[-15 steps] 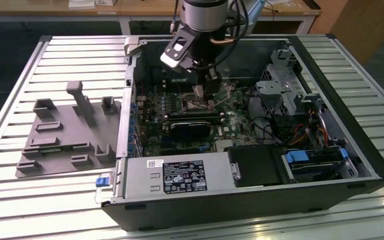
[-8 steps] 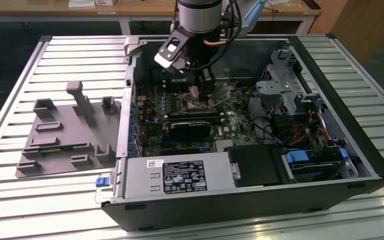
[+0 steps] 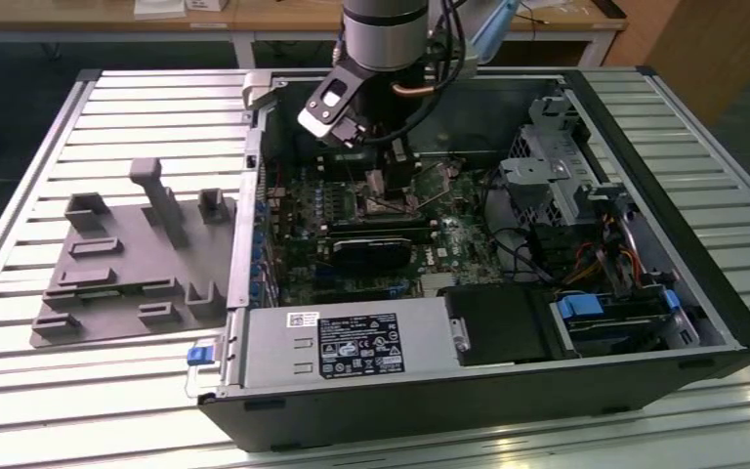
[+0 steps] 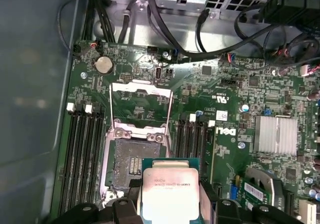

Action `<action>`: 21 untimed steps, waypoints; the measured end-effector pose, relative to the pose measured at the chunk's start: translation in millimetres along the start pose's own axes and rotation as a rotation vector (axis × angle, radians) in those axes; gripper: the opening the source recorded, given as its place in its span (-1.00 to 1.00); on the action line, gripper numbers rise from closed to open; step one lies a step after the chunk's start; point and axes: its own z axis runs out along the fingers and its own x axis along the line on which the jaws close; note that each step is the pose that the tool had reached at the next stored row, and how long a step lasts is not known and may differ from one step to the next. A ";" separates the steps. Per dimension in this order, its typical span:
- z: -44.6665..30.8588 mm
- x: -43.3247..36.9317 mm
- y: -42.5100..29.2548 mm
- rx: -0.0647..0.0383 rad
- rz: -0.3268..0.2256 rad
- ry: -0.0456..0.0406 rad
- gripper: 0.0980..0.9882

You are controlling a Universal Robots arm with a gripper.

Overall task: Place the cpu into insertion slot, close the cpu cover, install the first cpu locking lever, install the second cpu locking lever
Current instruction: 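Place the cpu into insertion slot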

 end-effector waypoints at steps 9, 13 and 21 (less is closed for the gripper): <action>6.8 6.1 0.2 0.000 0.023 0.0007 -0.01; 9.5 9.6 0.9 0.000 0.032 -0.0001 -0.01; 16.6 18.5 2.6 0.000 0.043 -0.0009 -0.01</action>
